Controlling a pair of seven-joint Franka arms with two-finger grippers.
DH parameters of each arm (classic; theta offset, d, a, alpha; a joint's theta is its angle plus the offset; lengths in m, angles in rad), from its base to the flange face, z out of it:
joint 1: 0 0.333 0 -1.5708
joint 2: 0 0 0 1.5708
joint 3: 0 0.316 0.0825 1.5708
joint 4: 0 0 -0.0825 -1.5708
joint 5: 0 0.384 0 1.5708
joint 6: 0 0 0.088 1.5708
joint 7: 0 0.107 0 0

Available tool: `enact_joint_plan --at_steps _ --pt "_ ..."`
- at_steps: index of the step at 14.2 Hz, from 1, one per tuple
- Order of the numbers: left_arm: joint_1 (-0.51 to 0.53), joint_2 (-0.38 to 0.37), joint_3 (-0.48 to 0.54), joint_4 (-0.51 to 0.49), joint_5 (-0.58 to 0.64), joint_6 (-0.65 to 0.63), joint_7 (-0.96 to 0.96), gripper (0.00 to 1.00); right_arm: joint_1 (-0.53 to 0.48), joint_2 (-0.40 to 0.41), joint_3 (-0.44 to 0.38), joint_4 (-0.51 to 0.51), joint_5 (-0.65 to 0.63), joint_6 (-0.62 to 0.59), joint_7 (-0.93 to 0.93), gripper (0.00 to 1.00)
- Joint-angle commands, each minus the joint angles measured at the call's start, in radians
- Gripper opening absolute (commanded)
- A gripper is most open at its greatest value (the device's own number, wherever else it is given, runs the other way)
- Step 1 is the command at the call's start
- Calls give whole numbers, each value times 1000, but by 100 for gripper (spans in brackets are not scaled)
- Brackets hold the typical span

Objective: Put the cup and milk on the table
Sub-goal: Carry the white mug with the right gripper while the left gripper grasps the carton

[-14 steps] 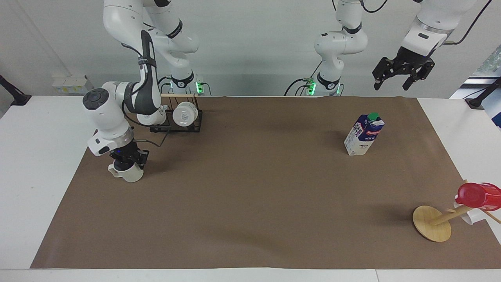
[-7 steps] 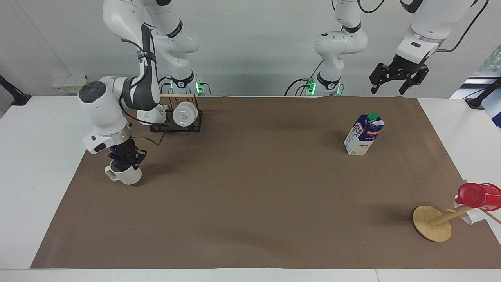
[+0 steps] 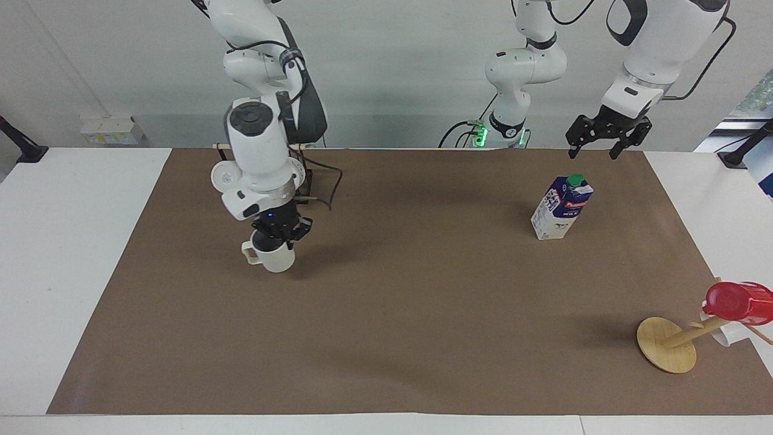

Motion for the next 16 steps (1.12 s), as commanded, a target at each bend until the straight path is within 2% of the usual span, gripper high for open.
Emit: enact_joint_plan --at_steps 1,5,9,13,14,16 --pt "12 -57 -6 -128 16 101 27 100 116 16 -2 27 -25 -29 174 0" --pt "14 -57 -6 -201 16 176 45 100 267 60 -4 46 -23 -21 340 0" --pt "29 -55 -6 -248 19 226 76 100 347 164 -4 102 -29 5 453 0" --pt "41 -49 -6 -326 19 326 99 100 368 202 -4 114 -38 66 503 2" --pt "41 -46 -6 -343 19 354 99 100 368 202 -4 113 -35 68 504 9" --pt "41 -45 -6 -355 19 368 99 100 367 205 -4 116 -32 58 530 41"
